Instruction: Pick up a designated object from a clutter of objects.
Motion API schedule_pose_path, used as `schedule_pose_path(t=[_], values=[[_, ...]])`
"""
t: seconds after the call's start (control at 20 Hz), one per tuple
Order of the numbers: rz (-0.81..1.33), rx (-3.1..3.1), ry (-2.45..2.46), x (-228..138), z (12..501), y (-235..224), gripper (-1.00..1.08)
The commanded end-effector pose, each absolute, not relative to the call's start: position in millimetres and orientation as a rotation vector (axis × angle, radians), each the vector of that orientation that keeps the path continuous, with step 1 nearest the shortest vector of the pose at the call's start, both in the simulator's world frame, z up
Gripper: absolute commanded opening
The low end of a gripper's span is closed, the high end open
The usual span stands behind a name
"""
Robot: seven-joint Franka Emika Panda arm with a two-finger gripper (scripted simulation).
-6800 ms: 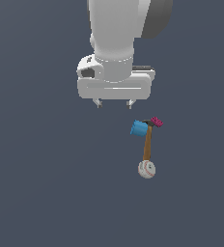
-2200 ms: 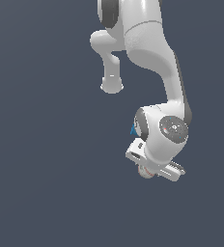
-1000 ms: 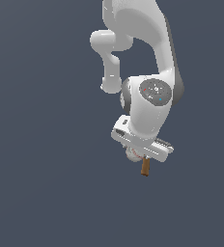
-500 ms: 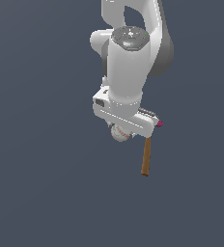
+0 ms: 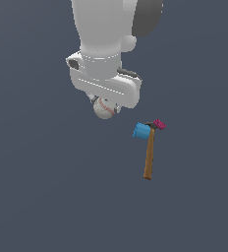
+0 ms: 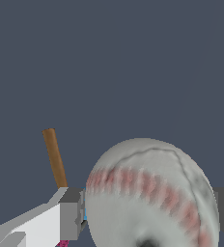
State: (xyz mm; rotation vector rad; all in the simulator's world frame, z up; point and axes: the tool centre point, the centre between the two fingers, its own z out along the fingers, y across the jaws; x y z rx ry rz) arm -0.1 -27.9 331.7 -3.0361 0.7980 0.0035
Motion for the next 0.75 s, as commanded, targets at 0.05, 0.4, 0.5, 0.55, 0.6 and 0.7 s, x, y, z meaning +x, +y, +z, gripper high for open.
schedule_pose_path(t=[0.05,0.4,0.5,0.55,0.6,0.7], values=[[0.002,-3.036,0.797,-12,359,-46,-1.0],[0.001,-3.037,0.797,-25,393,-69,-1.0],[0.0,-3.038,0.797,-27,397,-72,-1.0],[0.0,-3.038,0.797,-27,399,-73,-1.0],[0.0,-3.038,0.797,-27,400,-74,-1.0],[0.0,-3.038,0.797,-27,400,-74,-1.0]])
